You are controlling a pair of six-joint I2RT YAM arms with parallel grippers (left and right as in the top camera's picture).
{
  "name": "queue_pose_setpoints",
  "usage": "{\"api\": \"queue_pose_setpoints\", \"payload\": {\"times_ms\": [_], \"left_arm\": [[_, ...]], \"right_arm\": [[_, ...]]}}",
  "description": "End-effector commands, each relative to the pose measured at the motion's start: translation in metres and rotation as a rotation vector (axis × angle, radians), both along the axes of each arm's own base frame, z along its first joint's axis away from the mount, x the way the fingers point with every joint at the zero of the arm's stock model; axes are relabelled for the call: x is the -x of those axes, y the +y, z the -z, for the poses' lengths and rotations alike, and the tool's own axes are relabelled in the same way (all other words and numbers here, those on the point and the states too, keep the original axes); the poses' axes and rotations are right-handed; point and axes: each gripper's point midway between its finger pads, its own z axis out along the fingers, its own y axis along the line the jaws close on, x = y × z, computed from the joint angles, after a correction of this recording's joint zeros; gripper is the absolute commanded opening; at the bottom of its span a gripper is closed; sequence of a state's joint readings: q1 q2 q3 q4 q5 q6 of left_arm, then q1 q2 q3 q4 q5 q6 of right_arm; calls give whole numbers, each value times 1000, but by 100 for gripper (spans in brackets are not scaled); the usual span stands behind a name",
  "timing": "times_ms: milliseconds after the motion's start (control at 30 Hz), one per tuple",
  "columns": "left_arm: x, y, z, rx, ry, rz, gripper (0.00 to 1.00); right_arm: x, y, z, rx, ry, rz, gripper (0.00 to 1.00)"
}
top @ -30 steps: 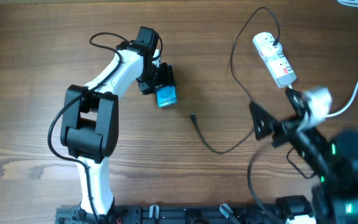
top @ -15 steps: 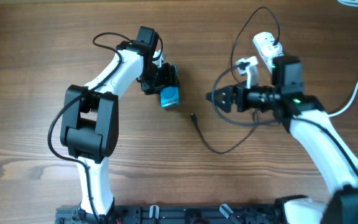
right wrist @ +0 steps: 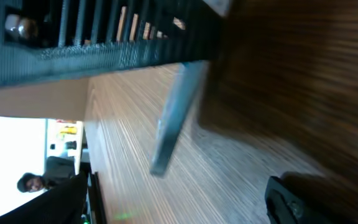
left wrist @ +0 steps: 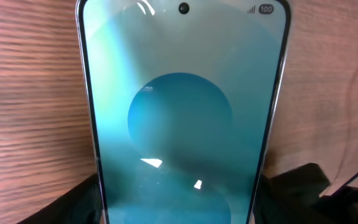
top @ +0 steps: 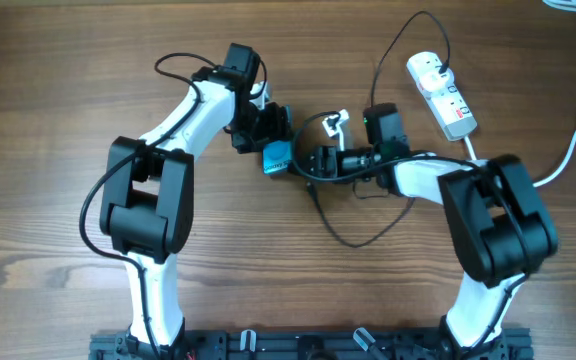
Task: Plug charger to phone and switch on socket
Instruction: 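Move the right gripper toward the phone held by the left gripper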
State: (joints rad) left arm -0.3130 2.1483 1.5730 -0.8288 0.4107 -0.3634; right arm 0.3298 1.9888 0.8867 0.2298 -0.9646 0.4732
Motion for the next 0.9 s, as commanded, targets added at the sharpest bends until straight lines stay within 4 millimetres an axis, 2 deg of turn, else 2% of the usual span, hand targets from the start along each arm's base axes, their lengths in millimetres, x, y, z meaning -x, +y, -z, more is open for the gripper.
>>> {"api": "queue_pose_setpoints", "payload": {"times_ms": [0, 67, 200, 300, 500, 567, 767, 867], "left_arm": [[3, -16, -19, 39, -43, 47, 69], [5, -20, -19, 40, -44, 55, 69], [8, -25, -19, 41, -44, 69, 70], [9, -28, -19, 41, -43, 75, 70], [13, -34, -19, 41, -44, 91, 70], [13, -35, -19, 42, -46, 93, 71], [12, -35, -19, 42, -50, 93, 84], [9, -29, -17, 10, -62, 85, 86]], "right_arm": [[-1, 5, 7, -13, 27, 10, 82], [-6, 7, 3, -23, 2, 17, 73], [-14, 5, 6, -1, 31, 80, 44], [-16, 5, 9, 19, 27, 98, 34], [-27, -2, 17, 66, 68, 196, 6], [-28, -3, 18, 67, 94, 218, 4], [-28, -3, 17, 58, 117, 223, 4], [-24, 0, 13, 33, 124, 198, 4]]}}
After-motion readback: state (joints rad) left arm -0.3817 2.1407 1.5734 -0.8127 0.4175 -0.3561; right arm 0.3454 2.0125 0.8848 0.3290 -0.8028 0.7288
